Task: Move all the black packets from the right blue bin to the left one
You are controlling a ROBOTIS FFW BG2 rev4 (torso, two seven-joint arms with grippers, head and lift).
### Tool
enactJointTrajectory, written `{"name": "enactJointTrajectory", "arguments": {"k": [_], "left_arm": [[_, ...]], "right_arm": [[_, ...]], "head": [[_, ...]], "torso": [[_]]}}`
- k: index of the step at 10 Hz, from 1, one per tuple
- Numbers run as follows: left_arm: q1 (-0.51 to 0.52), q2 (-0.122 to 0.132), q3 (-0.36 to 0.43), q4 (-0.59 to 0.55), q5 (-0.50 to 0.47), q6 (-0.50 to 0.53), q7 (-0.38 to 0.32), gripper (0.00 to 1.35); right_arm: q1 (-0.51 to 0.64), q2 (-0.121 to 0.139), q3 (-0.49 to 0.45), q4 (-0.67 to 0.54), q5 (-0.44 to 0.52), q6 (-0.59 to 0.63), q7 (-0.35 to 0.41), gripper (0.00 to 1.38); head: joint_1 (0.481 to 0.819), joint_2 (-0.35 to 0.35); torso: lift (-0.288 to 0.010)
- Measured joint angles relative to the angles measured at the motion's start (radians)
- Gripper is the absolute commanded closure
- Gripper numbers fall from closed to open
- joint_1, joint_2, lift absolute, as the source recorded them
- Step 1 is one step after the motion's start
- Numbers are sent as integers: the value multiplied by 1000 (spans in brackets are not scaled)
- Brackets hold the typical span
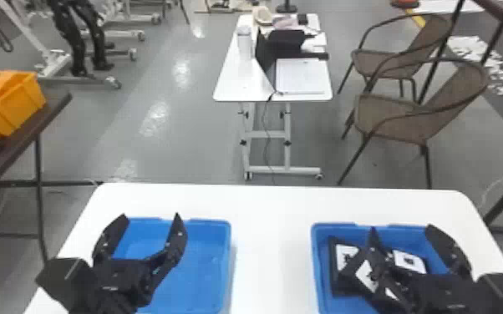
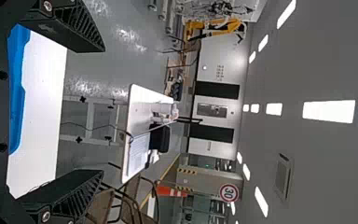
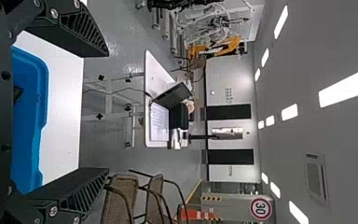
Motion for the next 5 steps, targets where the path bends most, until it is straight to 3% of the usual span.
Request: {"name": "enactJointTrajectory", "arguments": {"k": [2,5], "left_arm": [[-1,1,0,0,8,10,-1,93],[-10,11,0,0,26,49,-17,93]], "right_arm": [[1,0,-8,7,-50,80,-34,147],[-53,1,-53,87,-151,299,-44,147]], "head": [[695,70],[695,42]], "torso": [[0],[0]]}}
